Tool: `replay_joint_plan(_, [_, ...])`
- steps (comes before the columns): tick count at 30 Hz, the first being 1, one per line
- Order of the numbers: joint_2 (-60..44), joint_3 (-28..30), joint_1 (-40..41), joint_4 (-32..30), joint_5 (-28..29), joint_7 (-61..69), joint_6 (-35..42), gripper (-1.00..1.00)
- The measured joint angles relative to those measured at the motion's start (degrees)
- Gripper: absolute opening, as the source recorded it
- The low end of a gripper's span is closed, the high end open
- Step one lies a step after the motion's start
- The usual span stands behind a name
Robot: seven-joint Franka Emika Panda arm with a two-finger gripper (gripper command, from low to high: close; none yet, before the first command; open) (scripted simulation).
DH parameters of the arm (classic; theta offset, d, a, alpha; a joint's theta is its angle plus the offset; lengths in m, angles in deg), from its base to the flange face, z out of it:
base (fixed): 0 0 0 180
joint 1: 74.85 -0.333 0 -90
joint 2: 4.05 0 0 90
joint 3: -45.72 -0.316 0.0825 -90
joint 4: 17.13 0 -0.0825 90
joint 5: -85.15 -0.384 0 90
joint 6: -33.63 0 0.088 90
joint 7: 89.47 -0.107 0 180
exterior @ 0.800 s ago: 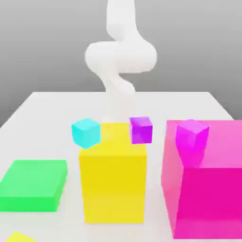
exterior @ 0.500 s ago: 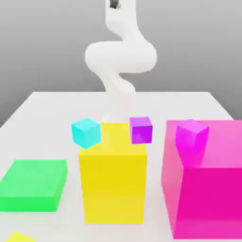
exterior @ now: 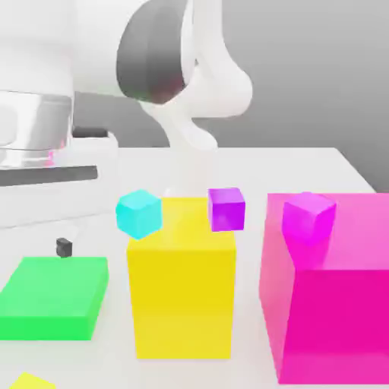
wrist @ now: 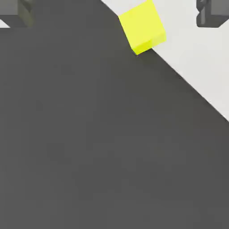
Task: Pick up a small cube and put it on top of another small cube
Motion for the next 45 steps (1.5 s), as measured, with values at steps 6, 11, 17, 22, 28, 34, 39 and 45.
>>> replay_joint_plan(6, [-12.4, -3.4, 7.0, 2.1, -4.6, 18.8, -2.3, 0.0])
replay_joint_plan(11, [-22.6, -6.3, 11.0, 4.2, -6.8, 26.3, -7.6, 0.0])
replay_joint_plan(17, [-24.4, -6.7, 11.3, 4.6, -7.1, 26.6, -8.7, -1.0])
replay_joint_plan(22, [-19.8, -6.0, 10.8, 3.6, -6.2, 26.1, -5.2, -1.0])
replay_joint_plan(28, [-7.7, -3.3, 3.5, -1.1, -1.4, 11.9, 2.3, -1.0])
replay_joint_plan(34, [4.8, -4.2, -2.6, -6.3, 3.5, -5.7, 9.4, -1.0])
replay_joint_plan(39, [15.3, -6.6, -5.8, -10.7, 5.1, -18.9, 15.5, -1.0])
replay_joint_plan(45, [27.7, -10.9, -7.3, -15.9, 3.7, -32.2, 22.5, -1.0])
